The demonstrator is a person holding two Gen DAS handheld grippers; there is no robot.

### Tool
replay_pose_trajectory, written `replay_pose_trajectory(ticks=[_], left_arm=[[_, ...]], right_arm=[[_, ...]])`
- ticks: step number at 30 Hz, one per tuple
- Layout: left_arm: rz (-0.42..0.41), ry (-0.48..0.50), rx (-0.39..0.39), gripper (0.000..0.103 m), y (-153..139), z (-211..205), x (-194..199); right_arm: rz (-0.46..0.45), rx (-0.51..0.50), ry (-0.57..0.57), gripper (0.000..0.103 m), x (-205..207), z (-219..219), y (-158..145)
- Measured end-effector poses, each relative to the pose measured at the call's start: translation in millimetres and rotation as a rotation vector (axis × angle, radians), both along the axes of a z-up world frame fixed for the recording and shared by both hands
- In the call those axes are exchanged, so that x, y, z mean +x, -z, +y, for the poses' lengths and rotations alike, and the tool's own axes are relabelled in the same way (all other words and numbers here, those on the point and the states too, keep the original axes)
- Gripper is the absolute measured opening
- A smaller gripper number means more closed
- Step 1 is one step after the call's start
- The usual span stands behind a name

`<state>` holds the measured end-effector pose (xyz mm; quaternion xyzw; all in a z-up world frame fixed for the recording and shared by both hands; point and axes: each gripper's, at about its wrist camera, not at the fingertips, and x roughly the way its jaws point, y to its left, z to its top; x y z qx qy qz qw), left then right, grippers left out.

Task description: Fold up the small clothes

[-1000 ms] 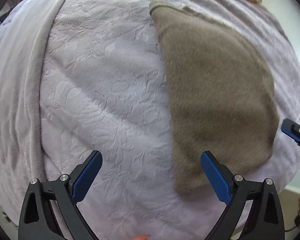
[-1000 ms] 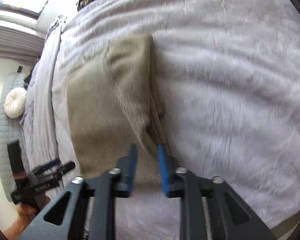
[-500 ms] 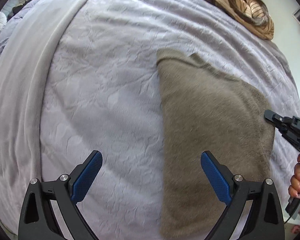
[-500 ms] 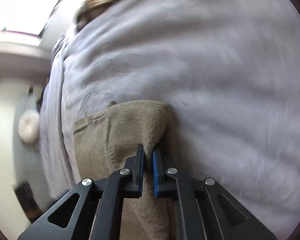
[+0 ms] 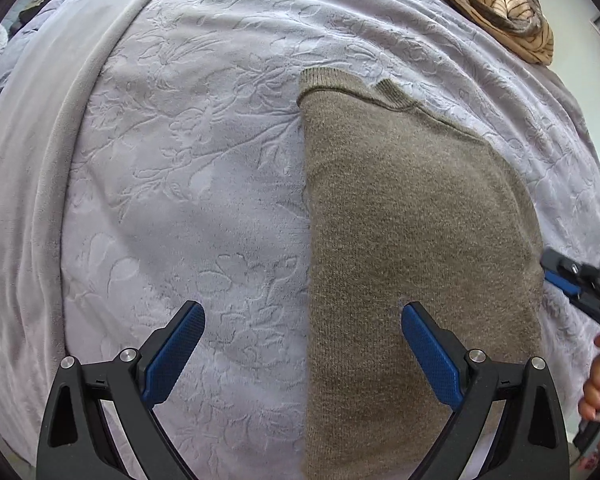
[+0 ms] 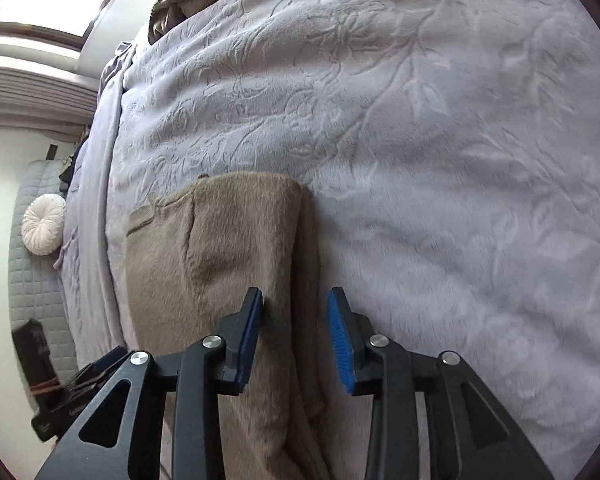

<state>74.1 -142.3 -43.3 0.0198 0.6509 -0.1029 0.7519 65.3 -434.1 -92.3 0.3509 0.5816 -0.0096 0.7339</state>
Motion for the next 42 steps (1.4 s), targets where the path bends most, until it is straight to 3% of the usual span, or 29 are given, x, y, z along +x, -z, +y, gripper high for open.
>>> replay_pose_trajectory(ticks=[6,11,19,26,29,32,34,36,42], left_arm=[[-0.011,-0.004,0.000,0.102,-0.4,-2.0,-3.4],[-0.006,0.008,0.024,0.102,-0.8,-6.0,-5.0],[0.017,-0.003,0.053,0.102,8.6,-6.0,-1.4],[0.055,0.006,0.009,0.102,15.8,1.4,1.3],[0.063,0.018,-0.027,0.102,19.2,2.3,7.7],[0.076,0.051,-0.112,0.102,20.8,3.6,16.3],[0.106,0.072,-0.165,0.102,25.4,3.3,21.8],[0.152,0.089,-0.215,0.102,34.2,1.6,27.6],[0.221,0.132,-0.315,0.102,53.6,-11.6,31.3]], right_arm=[[0.031,0.046,0.022,0.043,-27.7,-3.1,1.4],[0.048,0.034,0.012,0.063,-39.0,4.2,3.7],[0.057,0.038,-0.004,0.064,-51.1,0.3,3.2],[0.053,0.028,-0.014,0.064,-53.4,-8.4,2.3],[0.048,0.054,-0.008,0.064,-50.9,-10.3,4.8],[0.019,0.113,0.002,0.065,-45.8,-13.4,6.9],[-0.011,0.161,-0.001,0.070,-39.9,-15.9,8.4],[-0.022,0.198,-0.015,0.076,-33.0,-17.6,12.5],[-0.009,0.294,-0.105,0.076,-10.3,-14.1,37.6]])
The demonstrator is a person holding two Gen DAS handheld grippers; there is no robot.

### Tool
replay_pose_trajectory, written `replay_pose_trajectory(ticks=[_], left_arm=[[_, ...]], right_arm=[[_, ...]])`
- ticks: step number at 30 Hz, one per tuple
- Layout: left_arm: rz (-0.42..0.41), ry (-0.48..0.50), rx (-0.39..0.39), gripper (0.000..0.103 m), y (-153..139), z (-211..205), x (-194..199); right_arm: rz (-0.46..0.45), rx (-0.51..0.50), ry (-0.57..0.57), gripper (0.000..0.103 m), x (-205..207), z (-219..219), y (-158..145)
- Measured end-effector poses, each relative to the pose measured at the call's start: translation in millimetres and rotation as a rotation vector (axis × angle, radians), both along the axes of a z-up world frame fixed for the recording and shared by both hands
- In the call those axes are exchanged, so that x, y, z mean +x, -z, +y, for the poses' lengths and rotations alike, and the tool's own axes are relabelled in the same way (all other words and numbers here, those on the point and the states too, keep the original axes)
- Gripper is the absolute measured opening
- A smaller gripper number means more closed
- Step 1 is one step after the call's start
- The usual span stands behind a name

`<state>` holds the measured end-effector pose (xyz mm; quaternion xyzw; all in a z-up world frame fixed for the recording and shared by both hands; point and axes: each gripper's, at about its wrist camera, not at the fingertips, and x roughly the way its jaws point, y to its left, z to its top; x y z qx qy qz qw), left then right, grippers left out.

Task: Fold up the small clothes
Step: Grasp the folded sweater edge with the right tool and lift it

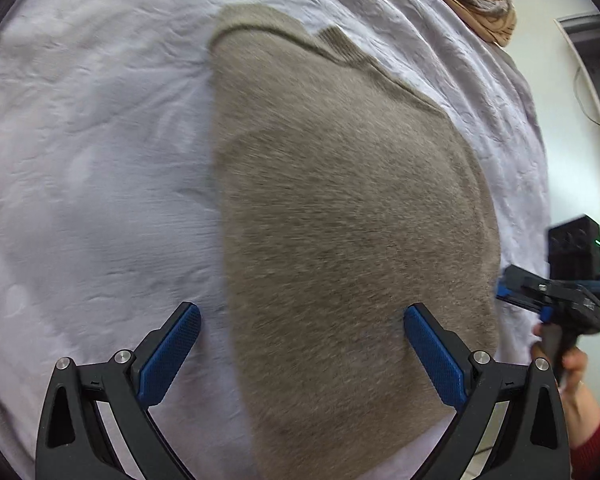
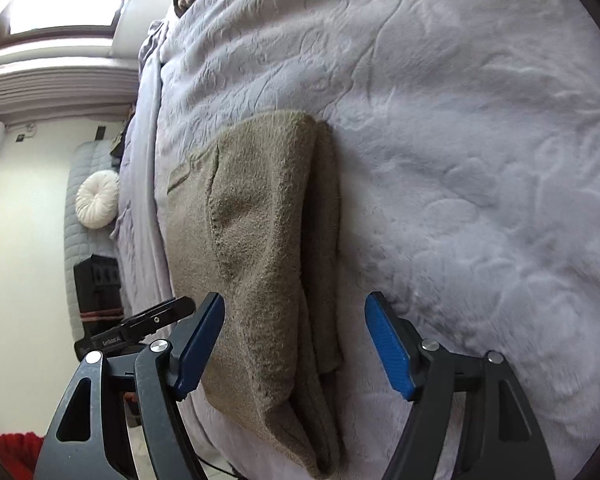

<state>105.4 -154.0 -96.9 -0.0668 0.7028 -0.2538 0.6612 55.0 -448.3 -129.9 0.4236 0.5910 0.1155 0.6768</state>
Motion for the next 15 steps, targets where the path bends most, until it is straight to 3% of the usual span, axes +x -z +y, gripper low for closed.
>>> replay_pose_trajectory(ticks=[6,10,12,14,15], left_arm=[[-0.005,0.055,-0.039,0.102,4.2,-25.4,-5.3],[-0.013,0.045,-0.040,0.102,8.3,-31.5,-4.7],[-0.029,0.035,-0.043,0.097,4.1,-31.0,-6.7],[-0.046,0.030,-0.041,0.080,-1.0,-32.9,-7.8],[-0.056,0.027,-0.049,0.076,-6.4,-30.6,-9.5]], right_arm=[[-0.024,0.126,-0.099,0.076,22.9,18.5,24.0],[-0.032,0.149,-0.125,0.076,38.4,35.1,37.8],[-0.027,0.158,-0.109,0.074,42.8,41.5,40.6],[-0.007,0.170,-0.089,0.051,42.6,47.5,41.2],[0.004,0.177,-0.085,0.044,45.0,49.5,41.1]])
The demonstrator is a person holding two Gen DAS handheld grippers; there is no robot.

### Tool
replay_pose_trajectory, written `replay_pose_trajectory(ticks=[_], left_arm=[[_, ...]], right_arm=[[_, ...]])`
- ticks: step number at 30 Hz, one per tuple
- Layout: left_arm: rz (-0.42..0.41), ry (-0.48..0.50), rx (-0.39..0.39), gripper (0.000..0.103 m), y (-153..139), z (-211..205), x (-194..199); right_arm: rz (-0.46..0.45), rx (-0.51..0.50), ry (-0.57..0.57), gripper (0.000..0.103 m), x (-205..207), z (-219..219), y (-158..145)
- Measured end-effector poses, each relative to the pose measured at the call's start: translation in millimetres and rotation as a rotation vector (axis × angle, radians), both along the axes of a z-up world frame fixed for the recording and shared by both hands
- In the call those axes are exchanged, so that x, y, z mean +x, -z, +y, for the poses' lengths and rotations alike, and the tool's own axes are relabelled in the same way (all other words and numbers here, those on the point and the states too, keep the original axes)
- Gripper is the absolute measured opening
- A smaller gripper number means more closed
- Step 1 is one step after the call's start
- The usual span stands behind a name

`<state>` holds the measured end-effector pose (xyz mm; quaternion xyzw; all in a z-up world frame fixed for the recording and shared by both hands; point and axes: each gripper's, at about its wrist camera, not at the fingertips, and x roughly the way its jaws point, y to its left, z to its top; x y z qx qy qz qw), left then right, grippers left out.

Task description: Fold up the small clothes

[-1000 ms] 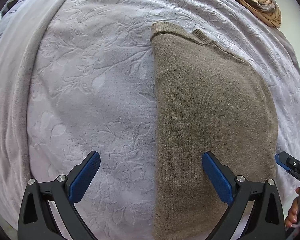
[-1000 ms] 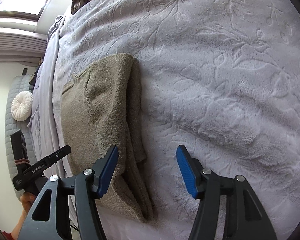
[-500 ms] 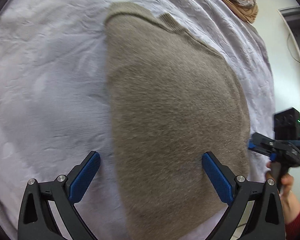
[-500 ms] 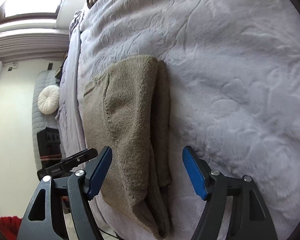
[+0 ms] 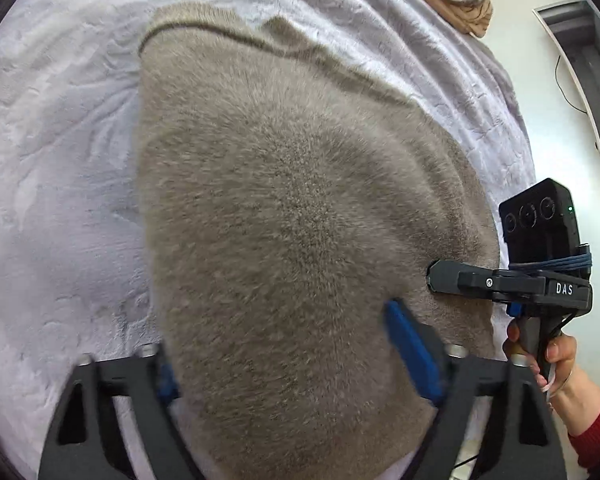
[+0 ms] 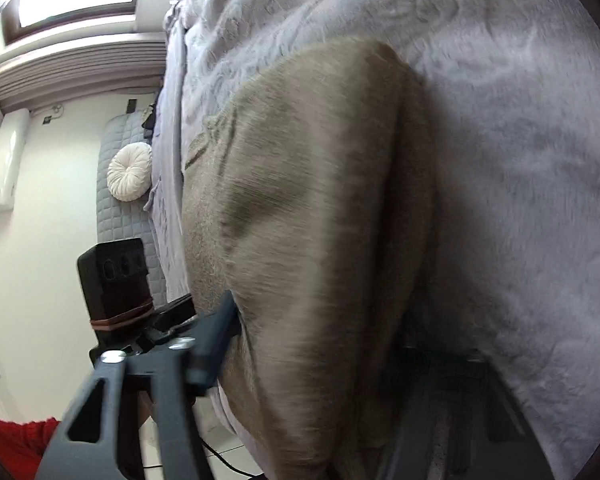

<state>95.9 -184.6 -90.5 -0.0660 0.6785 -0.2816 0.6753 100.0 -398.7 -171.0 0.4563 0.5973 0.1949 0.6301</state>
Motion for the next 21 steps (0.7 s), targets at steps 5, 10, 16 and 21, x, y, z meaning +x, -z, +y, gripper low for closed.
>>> replay_pose_trajectory(ticks=[5,10,16,21], left_arm=[[-0.028,0.007,-0.043,0.053,-24.2,13.3,-4.0],[-0.054,0.015,-0.077,0.053,-55.2,29.3,-14.6],[-0.059,-0.014,-0.113,0.053,-87.0,70.8,-32.6],[-0.056,-0.025,-0.083,0.053,-91.6,105.5,-50.8]], right_arm=[[-0.010,0.107,0.063,0.039,-8.8,6.1,-16.3],[-0.035,0.153,0.075,0.039,-10.9,23.4,-44.3],[-0.064,0.189,0.068,0.039,-14.0,58.3,-79.9],[-0.055,0.205,0.050,0.039,-20.1,101.4,-83.9]])
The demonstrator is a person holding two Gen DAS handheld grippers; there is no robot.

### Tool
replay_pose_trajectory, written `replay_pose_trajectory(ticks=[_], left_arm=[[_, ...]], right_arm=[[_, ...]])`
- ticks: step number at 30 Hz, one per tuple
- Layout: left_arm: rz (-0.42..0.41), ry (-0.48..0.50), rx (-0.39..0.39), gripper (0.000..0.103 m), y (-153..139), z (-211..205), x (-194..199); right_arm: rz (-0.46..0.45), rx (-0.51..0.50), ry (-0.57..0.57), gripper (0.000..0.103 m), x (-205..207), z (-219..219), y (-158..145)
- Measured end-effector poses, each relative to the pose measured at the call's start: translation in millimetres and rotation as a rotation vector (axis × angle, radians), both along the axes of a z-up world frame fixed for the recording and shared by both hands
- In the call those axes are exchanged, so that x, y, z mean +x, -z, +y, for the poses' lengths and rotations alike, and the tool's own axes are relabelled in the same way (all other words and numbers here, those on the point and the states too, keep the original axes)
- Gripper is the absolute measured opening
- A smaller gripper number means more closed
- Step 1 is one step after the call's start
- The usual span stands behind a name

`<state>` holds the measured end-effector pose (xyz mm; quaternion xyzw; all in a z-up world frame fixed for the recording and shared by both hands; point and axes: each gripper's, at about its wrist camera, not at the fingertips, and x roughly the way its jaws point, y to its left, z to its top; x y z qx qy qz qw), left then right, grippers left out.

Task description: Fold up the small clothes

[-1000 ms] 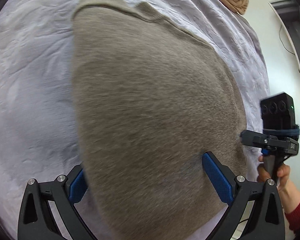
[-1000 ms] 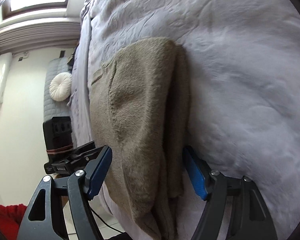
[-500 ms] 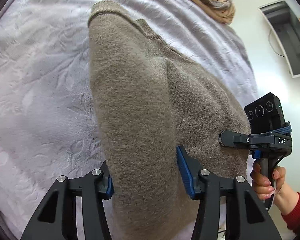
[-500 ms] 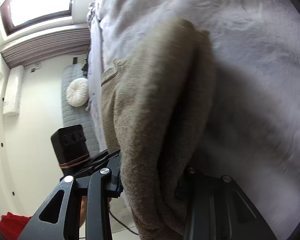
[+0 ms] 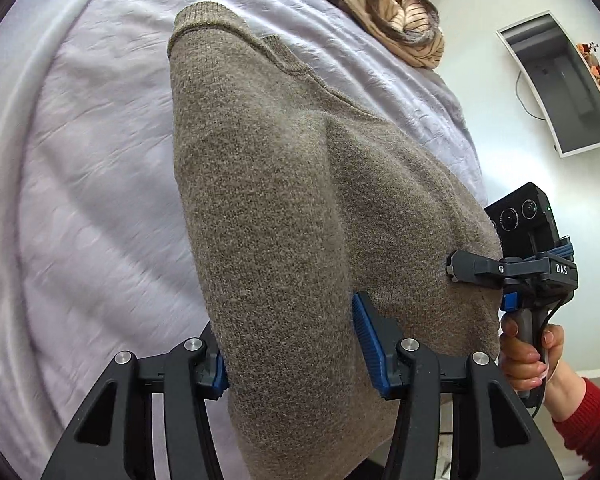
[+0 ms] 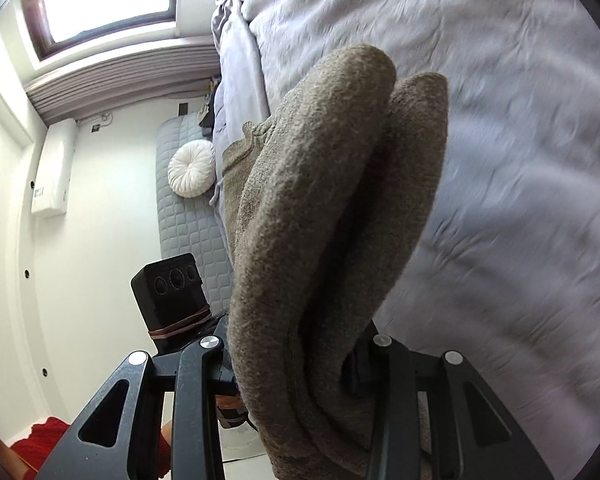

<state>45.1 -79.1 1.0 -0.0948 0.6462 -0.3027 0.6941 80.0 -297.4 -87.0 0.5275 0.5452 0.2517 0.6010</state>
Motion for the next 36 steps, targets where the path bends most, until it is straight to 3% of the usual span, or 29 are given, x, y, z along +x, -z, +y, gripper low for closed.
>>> replay_pose_trajectory(ticks=[6,10,11,14,19,24,30,31,32,34,36], left_arm=[[0.045,-0.039,0.051,0.053,29.4,39.6,-22.7],[0.083,-0.077,0.166,0.053,68.9,55.6,-31.1],[0.090,-0.096,0.158,0.054,73.2,60.6,-31.5],[0.084,-0.152,0.119,0.054,65.5,71.8,-29.8],[-0.044,-0.209,0.130,0.054,30.4,85.4,-22.4],[-0.098,-0.148,0.164,0.054,19.9,64.7,-17.9],[-0.075,-0.094,0.165,0.054,31.0,43.5,-26.7],[-0.080,-0.081,0.190,0.054,35.6,38.5,-28.0],[-0.088,-0.073,0.211,0.054,36.0,38.5,-30.0],[-0.113,-0.057,0.255,0.054,36.7,32.9,-32.9],[-0.123,-0.053,0.265,0.054,38.0,33.6,-35.9]], right_arm=[[0.025,-0.004,-0.046,0.039,-8.8,49.0,19.0],[0.097,-0.118,-0.102,0.042,3.3,80.6,50.1],[0.116,-0.164,-0.109,0.043,5.7,83.4,57.4],[0.113,-0.152,-0.068,0.047,13.5,79.4,68.6],[0.132,-0.086,-0.021,0.053,21.9,69.2,82.0],[0.164,-0.008,0.024,0.053,18.8,69.0,88.4],[0.129,-0.147,0.023,0.053,31.5,57.9,72.7],[0.127,-0.168,0.023,0.046,38.3,59.1,73.1],[0.120,-0.200,0.018,0.022,46.0,62.2,72.4],[0.080,-0.294,-0.008,0.019,52.7,62.8,63.6],[-0.062,-0.411,-0.076,0.018,52.4,63.5,32.8]])
